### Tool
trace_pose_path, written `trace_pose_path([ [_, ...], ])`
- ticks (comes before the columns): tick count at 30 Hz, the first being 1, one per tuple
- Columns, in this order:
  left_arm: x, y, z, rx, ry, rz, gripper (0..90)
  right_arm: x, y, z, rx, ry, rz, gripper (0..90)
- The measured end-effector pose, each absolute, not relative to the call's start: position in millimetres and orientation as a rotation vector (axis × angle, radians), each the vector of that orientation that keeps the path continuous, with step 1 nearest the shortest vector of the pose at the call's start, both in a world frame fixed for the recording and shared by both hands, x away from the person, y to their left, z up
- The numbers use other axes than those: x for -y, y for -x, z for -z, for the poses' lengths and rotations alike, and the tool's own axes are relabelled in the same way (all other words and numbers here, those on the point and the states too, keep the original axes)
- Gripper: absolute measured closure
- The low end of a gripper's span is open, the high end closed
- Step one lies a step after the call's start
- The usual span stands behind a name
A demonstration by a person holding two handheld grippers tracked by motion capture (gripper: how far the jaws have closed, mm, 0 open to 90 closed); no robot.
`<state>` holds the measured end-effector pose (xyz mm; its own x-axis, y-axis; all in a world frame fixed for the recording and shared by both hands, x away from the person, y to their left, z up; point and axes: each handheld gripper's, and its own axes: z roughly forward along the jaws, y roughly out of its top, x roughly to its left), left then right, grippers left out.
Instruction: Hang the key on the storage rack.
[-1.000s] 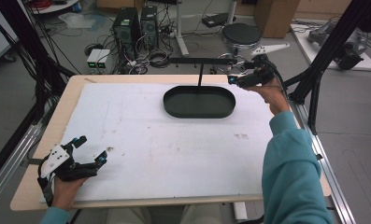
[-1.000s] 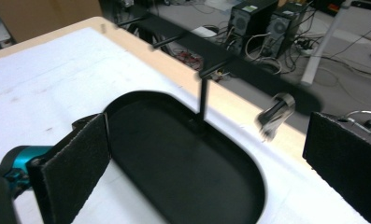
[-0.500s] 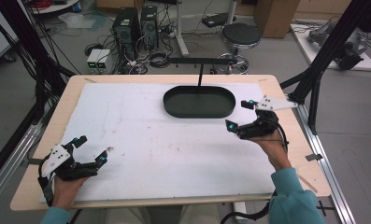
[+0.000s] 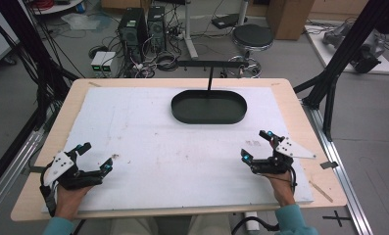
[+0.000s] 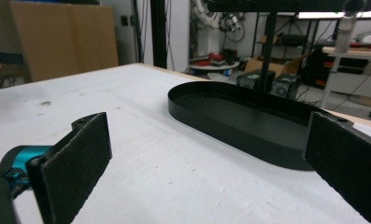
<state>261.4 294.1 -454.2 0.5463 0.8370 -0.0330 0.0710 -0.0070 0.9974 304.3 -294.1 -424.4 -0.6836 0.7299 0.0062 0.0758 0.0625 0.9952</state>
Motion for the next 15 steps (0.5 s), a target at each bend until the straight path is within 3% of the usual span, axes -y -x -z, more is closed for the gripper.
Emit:
trace_pose_path([
  [8, -294, -261, 454, -0.826, -1.460, -0.731, 1.7, 297, -302, 449, -1.854, -0.818, -1.665, 0.4],
  [15, -294, -261, 454, -0.824, -1.460, -0.731, 1.7, 297, -301, 449, -1.843, -0.807, -1.687, 0.5],
])
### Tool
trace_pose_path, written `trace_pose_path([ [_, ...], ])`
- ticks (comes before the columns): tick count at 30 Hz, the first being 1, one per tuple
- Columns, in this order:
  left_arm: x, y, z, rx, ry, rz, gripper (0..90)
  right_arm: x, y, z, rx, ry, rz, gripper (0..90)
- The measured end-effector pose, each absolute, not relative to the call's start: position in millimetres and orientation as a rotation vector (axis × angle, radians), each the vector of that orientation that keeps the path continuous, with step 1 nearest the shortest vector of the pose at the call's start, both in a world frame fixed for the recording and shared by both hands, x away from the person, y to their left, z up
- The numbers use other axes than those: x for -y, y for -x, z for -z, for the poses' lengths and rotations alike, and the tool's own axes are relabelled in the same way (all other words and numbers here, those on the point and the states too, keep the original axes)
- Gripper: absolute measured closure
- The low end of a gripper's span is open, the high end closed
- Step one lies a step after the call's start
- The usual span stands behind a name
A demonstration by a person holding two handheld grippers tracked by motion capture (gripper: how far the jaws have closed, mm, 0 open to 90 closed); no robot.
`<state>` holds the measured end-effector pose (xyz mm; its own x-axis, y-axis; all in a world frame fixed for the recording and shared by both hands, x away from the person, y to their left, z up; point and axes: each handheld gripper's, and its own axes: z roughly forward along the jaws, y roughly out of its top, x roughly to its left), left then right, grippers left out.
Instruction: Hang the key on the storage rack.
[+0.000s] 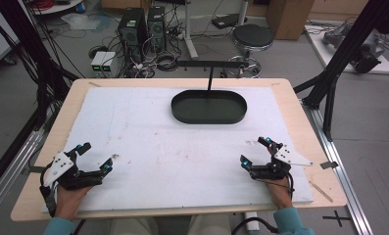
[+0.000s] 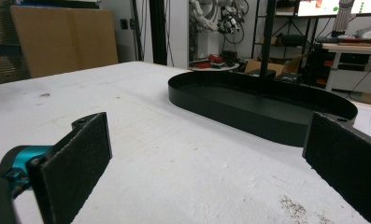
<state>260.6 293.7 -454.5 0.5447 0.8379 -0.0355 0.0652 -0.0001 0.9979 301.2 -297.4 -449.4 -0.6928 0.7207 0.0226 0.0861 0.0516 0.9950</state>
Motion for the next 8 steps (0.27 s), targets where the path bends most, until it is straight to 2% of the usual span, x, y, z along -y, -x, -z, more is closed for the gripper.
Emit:
trace_pose_path([
  [8, -294.1, -260.4, 454.4, -0.820, -1.465, -0.733, 1.7, 296.1, -300.1, 449.4, -1.844, -0.808, -1.669, 0.5],
])
